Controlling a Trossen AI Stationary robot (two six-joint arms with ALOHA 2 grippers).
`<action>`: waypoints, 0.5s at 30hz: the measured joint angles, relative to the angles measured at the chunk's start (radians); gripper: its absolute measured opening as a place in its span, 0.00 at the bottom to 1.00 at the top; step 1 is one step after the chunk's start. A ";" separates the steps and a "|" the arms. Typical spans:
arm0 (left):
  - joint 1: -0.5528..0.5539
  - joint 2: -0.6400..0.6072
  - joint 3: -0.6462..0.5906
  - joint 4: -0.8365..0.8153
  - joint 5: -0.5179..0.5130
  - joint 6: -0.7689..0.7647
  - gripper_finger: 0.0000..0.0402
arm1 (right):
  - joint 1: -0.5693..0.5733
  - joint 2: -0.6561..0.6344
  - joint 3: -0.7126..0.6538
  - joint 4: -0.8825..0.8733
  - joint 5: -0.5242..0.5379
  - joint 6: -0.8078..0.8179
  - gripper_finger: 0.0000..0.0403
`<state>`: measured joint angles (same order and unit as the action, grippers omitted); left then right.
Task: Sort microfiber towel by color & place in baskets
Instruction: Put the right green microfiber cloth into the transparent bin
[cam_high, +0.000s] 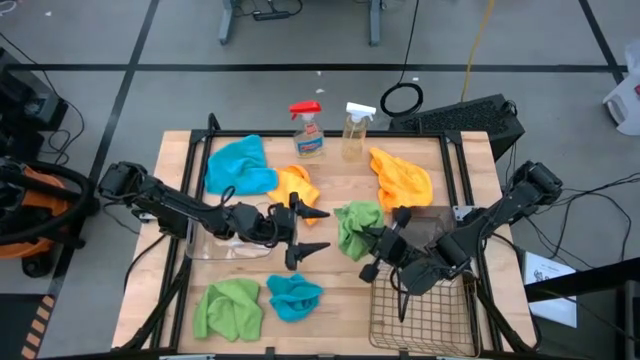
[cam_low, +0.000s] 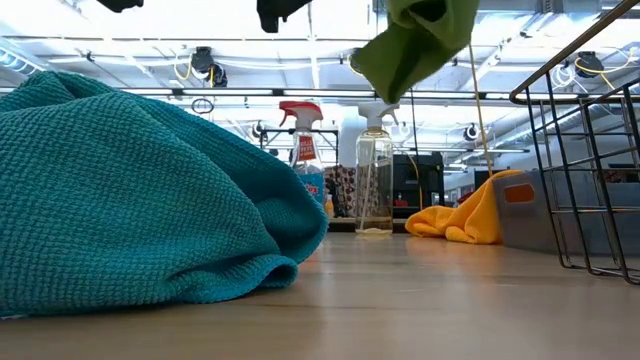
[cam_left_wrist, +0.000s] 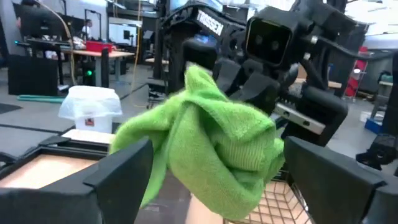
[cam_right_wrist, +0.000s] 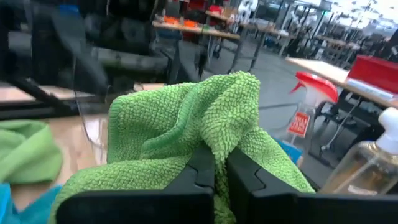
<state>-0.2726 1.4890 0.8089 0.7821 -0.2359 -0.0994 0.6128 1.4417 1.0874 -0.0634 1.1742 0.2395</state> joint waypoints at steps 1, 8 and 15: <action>-0.007 0.007 0.000 -0.002 -0.001 0.001 0.91 | 0.000 0.003 0.000 0.041 -0.001 -0.025 0.00; -0.042 0.113 0.000 0.196 -0.044 -0.005 0.91 | 0.000 0.017 0.000 0.219 -0.018 -0.175 0.00; -0.050 0.195 0.005 0.359 -0.051 0.010 0.91 | 0.004 0.017 0.000 0.311 -0.129 -0.257 0.00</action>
<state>-0.3227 1.6840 0.8143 1.1412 -0.2870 -0.0893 0.6167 1.4586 1.0870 0.2474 1.0452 -0.0179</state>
